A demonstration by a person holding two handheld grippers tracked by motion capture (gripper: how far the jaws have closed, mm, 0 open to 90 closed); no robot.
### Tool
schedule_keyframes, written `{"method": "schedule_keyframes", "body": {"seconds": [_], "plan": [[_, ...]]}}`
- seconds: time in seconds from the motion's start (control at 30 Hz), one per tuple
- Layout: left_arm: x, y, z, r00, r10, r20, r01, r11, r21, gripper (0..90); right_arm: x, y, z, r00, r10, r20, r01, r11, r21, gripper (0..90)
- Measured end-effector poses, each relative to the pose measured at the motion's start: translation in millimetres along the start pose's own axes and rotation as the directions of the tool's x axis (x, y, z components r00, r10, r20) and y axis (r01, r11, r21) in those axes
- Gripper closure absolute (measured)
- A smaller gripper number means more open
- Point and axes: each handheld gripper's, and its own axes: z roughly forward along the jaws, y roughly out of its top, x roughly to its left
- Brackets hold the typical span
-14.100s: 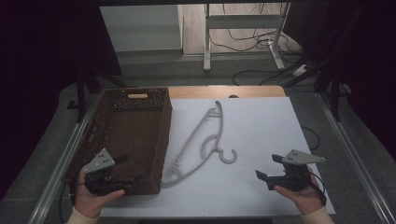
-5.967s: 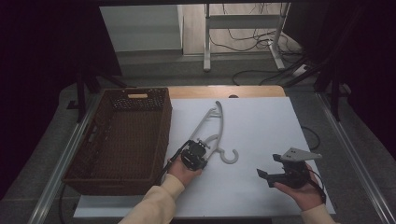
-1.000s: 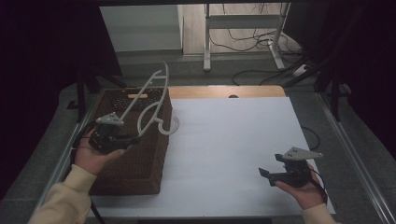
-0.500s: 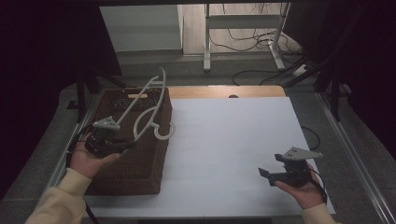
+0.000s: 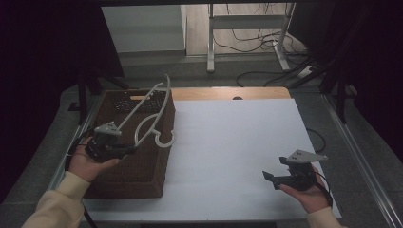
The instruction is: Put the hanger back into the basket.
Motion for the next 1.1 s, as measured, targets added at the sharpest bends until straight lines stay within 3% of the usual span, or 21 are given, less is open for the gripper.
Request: {"method": "schedule_keyframes", "body": {"seconds": [0.5, 0.6, 0.73, 0.77, 0.87, 1.1], "plan": [[9.2, -19.5, 3.8, 0.9998, -0.012, 0.016, 0.011, 0.9987, 0.05, 81.7, 0.1, -0.2, 0.7, 1.0, 0.001, -0.001, -0.001, 1.0, 0.005, 15.8], [11.0, -24.3, 8.1, 0.9996, -0.014, 0.024, 0.012, 0.9966, 0.081, 81.7, 0.1, -0.1, 0.9, 1.0, 0.002, -0.001, -0.002, 1.0, 0.005, 15.9], [16.0, -28.5, 11.9, 0.9988, -0.045, 0.022, 0.042, 0.9948, 0.092, 80.7, 0.2, -0.3, 0.9, 1.0, 0.005, 0.0, -0.005, 1.0, 0.006, 15.8], [16.0, -28.5, 11.9, 0.9988, -0.045, 0.022, 0.042, 0.9948, 0.092, 78.2, 0.2, -0.3, 0.9, 1.0, 0.005, 0.0, -0.005, 1.0, 0.006, 15.8], [18.5, -27.0, 7.5, 0.9987, -0.05, 0.002, 0.05, 0.998, 0.039, 56.8, 0.1, -0.2, 1.0, 1.0, 0.001, 0.0, -0.001, 1.0, 0.008, 15.8], [6.4, -14.3, 4.6, 0.9983, -0.046, -0.036, 0.045, 0.9986, -0.029, 36.8, 0.6, -0.2, 0.9, 1.0, 0.002, -0.001, -0.002, 1.0, 0.006, 15.8]]}}
